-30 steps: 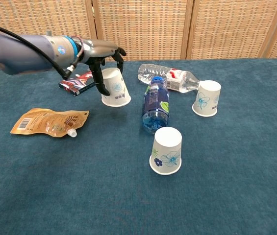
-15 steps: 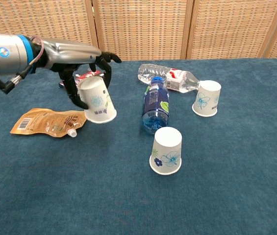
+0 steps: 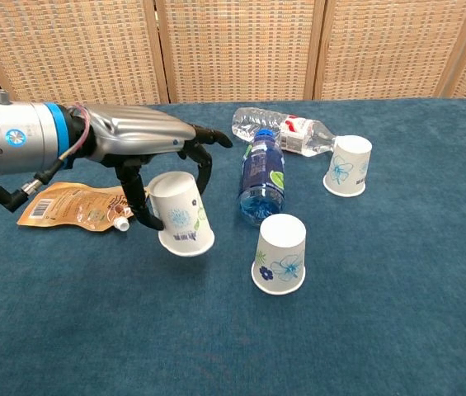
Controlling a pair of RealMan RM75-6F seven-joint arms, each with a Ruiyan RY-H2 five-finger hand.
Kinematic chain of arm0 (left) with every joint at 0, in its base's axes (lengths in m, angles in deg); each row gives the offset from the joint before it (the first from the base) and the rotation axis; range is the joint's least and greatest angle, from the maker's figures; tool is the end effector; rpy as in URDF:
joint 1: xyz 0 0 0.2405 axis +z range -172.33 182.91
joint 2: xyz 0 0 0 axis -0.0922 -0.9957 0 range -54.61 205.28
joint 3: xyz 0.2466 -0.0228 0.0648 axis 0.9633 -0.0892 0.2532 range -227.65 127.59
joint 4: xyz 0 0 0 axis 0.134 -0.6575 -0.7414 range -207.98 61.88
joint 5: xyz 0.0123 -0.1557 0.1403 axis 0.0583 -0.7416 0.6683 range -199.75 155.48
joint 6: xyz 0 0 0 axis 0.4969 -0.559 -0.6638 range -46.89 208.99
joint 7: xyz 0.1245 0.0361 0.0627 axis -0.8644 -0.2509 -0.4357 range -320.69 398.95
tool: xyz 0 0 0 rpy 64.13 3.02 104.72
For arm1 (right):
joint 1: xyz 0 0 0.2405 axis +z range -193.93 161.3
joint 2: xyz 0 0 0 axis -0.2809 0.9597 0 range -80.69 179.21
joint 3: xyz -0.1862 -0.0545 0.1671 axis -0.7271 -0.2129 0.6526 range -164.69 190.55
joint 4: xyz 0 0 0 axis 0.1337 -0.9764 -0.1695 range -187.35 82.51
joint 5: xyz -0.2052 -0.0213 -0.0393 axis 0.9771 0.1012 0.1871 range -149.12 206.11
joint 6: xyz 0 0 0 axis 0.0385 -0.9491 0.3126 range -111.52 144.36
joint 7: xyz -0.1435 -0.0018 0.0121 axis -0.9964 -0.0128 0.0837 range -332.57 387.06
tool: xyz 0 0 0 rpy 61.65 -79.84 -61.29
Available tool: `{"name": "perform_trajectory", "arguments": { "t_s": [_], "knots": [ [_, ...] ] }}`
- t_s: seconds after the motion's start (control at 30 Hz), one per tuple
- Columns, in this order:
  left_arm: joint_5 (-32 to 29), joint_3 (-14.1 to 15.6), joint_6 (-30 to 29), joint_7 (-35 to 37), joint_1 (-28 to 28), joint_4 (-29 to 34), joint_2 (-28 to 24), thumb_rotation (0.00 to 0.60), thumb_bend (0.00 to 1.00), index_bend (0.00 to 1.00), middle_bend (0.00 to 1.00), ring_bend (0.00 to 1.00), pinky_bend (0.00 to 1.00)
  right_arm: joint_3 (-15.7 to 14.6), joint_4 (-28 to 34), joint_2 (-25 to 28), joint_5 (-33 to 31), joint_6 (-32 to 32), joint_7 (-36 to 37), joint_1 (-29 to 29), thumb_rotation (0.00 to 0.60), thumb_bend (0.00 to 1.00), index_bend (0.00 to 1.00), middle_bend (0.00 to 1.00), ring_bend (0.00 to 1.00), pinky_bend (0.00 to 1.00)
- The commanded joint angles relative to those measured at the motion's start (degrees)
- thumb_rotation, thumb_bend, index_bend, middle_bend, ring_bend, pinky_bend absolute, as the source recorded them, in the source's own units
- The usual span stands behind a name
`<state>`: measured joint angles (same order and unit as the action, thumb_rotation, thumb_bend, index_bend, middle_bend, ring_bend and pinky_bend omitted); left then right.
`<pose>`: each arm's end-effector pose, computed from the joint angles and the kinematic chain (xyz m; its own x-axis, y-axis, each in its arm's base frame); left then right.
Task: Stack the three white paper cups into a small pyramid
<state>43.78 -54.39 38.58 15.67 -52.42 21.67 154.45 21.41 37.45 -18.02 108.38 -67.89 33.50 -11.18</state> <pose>-0.0775 0.3336 -0.0137 0.7052 0.2515 0.6629 0.5957 -0.7172 -0.3616 -0.3207 -0.2022 0.1640 0.2624 0.0927 0.9605 -0.9634 0.0816 0.2553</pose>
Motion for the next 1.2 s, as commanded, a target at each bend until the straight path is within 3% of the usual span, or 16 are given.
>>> {"name": "perform_trajectory", "arguments": {
  "t_s": [0.03, 0.73, 1.2],
  "knots": [
    [0.07, 0.15, 0.19, -0.52, -0.38, -0.07, 1.0, 0.6, 0.19, 0.46, 0.0, 0.05, 0.2, 0.01, -0.07, 0.02, 0.03, -0.01, 0.11, -0.01, 0.6, 0.15, 0.15, 0.0, 0.0, 0.05],
    [-4.64, 0.41, -0.76, -5.6, -2.46, -5.85, 10.73, 0.6, 0.19, 0.46, 0.0, 0.05, 0.2, 0.09, -0.27, 0.26, 0.16, -0.12, 1.06, -0.09, 0.6, 0.15, 0.15, 0.0, 0.0, 0.05],
    [-5.58, 0.4, -1.53, -6.57, -2.87, -6.33, 12.27, 0.6, 0.19, 0.37, 0.0, 0.05, 0.19, -0.03, -0.09, 0.26, 0.15, 0.06, 0.63, -0.05, 0.6, 0.15, 0.15, 0.0, 0.0, 0.05]
  ]
}}
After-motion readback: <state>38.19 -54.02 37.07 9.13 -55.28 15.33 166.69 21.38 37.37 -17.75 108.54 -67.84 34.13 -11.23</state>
